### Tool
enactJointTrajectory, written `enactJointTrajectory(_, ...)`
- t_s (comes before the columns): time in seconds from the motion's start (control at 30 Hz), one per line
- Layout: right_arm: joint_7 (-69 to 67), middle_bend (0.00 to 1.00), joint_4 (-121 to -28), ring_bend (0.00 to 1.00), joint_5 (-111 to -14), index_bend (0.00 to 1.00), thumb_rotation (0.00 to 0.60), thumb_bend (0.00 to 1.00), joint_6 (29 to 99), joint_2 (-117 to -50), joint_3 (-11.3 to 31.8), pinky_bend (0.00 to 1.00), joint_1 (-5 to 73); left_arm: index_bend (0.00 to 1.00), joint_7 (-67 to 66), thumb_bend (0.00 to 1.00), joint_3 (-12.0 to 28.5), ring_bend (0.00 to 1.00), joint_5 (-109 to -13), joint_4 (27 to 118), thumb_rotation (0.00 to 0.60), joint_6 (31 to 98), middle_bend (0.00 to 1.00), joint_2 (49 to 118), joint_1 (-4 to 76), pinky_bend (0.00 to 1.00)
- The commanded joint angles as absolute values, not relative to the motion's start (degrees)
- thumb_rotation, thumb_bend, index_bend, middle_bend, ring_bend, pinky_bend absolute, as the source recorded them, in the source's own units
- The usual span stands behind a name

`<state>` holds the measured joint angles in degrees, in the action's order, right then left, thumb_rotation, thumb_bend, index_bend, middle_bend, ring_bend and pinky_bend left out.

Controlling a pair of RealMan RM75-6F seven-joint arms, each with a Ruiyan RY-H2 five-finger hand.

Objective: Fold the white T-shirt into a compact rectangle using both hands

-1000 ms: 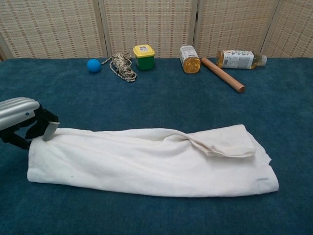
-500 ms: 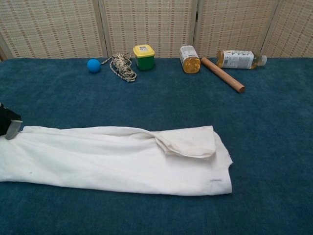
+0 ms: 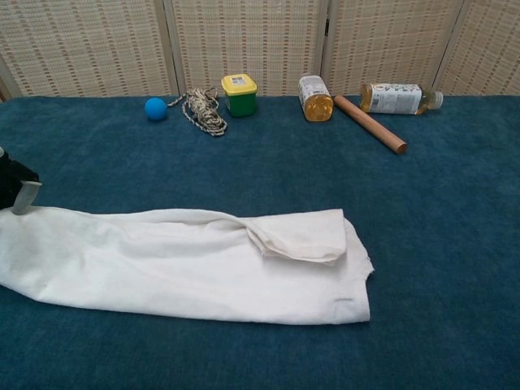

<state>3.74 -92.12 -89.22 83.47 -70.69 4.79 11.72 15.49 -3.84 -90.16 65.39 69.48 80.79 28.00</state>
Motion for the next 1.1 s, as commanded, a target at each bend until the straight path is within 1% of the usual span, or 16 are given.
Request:
enactJointTrajectory(0.03,3.18,0.94,-91.78,0.99,-89.31,0.33,0.6,0.51,83.87,-70.51,4.68,1.0,11.4,0.68,6.69,0.59,-0.69,0.76,-87.85,77.84,0.6,65.66,0.86,75.76,30.99,0.95)
enactJointTrajectory(0.3,1.4,0.94,-90.85,0.99,-89.42,0.33,0.6,0.51,85.02,-70.07,4.6,1.0,10.59,0.68,-6.67,0.59,3.88,0.76,-82.14,92.66,0.6,60.62,0.86,73.31,34.81,0.95)
enactJointTrajectory(0.53,0.16,0.94,-90.24,0.99,-89.53,0.33,0.6,0.51,86.16,-69.65,4.47,1.0,9.72,0.67,-20.83,0.59,7.58,0.76,-73.57,101.46,0.6,57.36,0.86,75.76,38.74,0.95)
enactJointTrajectory(0.67,-0.32,0.94,-89.96,0.99,-89.38,0.33,0.6,0.51,86.61,-69.38,4.46,1.0,9.26,0.67,-28.45,0.59,8.93,0.76,-68.38,103.93,0.6,56.83,0.85,78.55,41.17,0.95)
enactJointTrajectory(0.87,-0.97,0.94,-89.66,0.99,-89.01,0.33,0.6,0.51,87.11,-69.12,4.48,1.0,8.61,0.67,-37.25,0.59,10.76,0.76,-60.99,106.31,0.6,58.01,0.85,83.74,44.87,0.96)
enactJointTrajectory(1.1,-1.33,0.94,-89.46,0.99,-88.69,0.33,0.6,0.51,87.64,-68.7,4.54,1.0,7.94,0.66,-45.23,0.59,11.57,0.76,-55.24,105.79,0.6,61.16,0.85,90.64,48.77,0.96)
